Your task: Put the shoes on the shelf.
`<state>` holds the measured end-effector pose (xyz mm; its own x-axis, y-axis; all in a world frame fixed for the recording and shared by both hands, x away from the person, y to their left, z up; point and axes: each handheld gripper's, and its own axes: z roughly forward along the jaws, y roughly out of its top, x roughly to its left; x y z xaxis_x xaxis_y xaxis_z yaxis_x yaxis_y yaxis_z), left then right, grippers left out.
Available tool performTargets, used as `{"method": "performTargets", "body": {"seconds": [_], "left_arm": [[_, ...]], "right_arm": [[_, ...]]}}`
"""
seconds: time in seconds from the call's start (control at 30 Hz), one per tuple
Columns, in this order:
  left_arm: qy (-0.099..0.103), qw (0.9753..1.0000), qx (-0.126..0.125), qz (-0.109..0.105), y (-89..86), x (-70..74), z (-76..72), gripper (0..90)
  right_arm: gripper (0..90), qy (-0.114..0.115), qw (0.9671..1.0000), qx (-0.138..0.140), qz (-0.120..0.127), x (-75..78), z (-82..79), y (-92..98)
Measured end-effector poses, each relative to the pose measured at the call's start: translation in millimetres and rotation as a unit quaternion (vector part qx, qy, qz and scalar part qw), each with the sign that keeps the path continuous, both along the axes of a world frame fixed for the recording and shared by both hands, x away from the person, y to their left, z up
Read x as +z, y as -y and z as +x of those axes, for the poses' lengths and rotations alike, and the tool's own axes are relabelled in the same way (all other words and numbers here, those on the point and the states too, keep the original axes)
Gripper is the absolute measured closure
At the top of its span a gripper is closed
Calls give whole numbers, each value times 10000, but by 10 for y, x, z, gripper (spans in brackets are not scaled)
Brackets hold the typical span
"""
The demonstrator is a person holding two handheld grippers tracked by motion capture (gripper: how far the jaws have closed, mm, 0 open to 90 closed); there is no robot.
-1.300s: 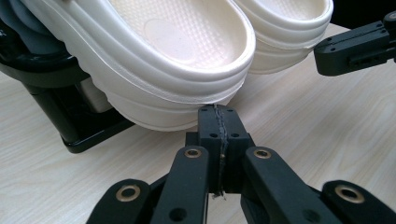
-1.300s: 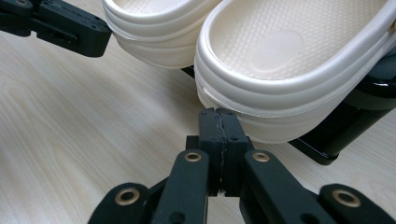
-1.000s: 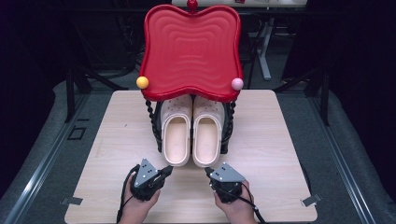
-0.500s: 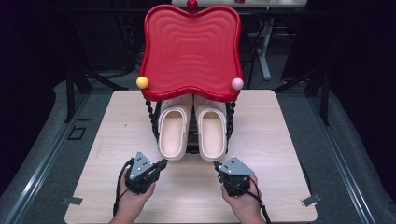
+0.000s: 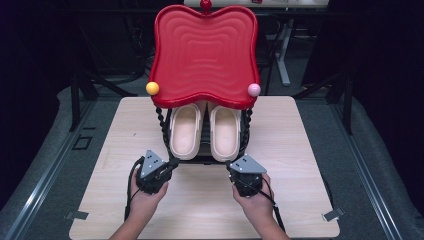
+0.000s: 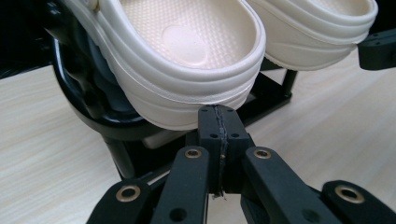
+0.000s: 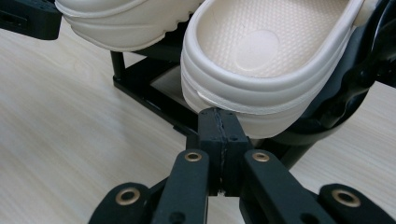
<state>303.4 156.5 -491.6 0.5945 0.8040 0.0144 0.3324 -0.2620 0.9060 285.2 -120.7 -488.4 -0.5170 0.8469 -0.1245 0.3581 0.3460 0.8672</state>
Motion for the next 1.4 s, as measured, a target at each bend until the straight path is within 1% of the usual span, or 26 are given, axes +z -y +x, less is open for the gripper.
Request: {"method": "performTargets", "body": {"seconds": [0.03, 0.07, 0.1, 0.13, 0.2, 0.23, 0.4, 0.53, 0.57, 0.63, 0.67, 0.7, 0.77, 0.83, 0.93, 1.0, 1.07, 1.13, 1.17, 1.27, 1.4], "left_arm": [[0, 10000, 0, 0, 0, 0, 0, 900], [-22, 10000, 46, -19, -6, 19, 52, 900], [-22, 10000, 46, -19, -6, 19, 52, 900], [-16, 10000, 71, -46, -2, 22, 76, 900], [-41, 9999, 99, -59, 9, 25, 121, 900], [-39, 9999, 122, -70, 21, 29, 159, 900], [-50, 9998, 172, -99, 49, 41, 226, 900], [-75, 9998, 178, -42, 87, 41, 288, 900], [-92, 9998, 177, -39, 108, 36, 317, 900], [-113, 9998, 180, -49, 120, 27, 330, 900], [-136, 9998, 175, -15, 144, 9, 354, 900], [-172, 9997, 172, 3, 157, 3, 363, 900], [-170, 9997, 161, -2, 170, -5, 369, 900], [-179, 9998, 114, 15, 231, -14, 385, 900], [-153, 9998, 73, 77, 291, -8, 404, 900], [-171, 9997, 108, 99, 321, -9, 423, 900], [-193, 9997, 132, 74, 333, -13, 444, 900], [-208, 9996, 128, 106, 332, -13, 453, 900], [-214, 9996, 138, 86, 335, -20, 460, 900], [-242, 9995, 151, 118, 341, -41, 483, 900], [-228, 9995, 173, 110, 349, -56, 492, 900]], "right_arm": [[900, 0, 10000, 0, 0, 0, 0, 0], [900, 18, 10000, -28, 12, 22, 43, -13], [900, 18, 10000, -28, 12, 22, 43, -13], [900, 29, 10000, -27, 44, 30, 64, -19], [900, 41, 10000, -50, 22, 55, 106, -28], [900, 40, 9999, -81, 66, 74, 147, -40], [900, 56, 9999, -120, 31, 97, 225, -71], [900, 64, 9998, -167, -8, 87, 313, -104], [900, 55, 9998, -174, 2, 88, 327, -108], [900, 24, 9998, -189, -3, 94, 339, -112], [900, 11, 9998, -184, -14, 85, 366, -130], [900, 2, 9998, -183, -27, 78, 378, -140], [900, -28, 9998, -177, -29, 66, 400, -154], [900, -45, 9998, -176, 22, 49, 418, -174], [900, -44, 9999, -167, 3, 33, 446, -200], [900, -59, 9998, -207, 0, 31, 456, -211], [900, -72, 9997, -249, 21, 23, 475, -208], [900, -121, 9995, -272, 93, 15, 496, -202], [900, -123, 9995, -265, 90, 12, 504, -201], [900, -131, 9995, -275, 105, 1, 514, -207], [900, -162, 9995, -271, 62, -23, 528, -214]]}}
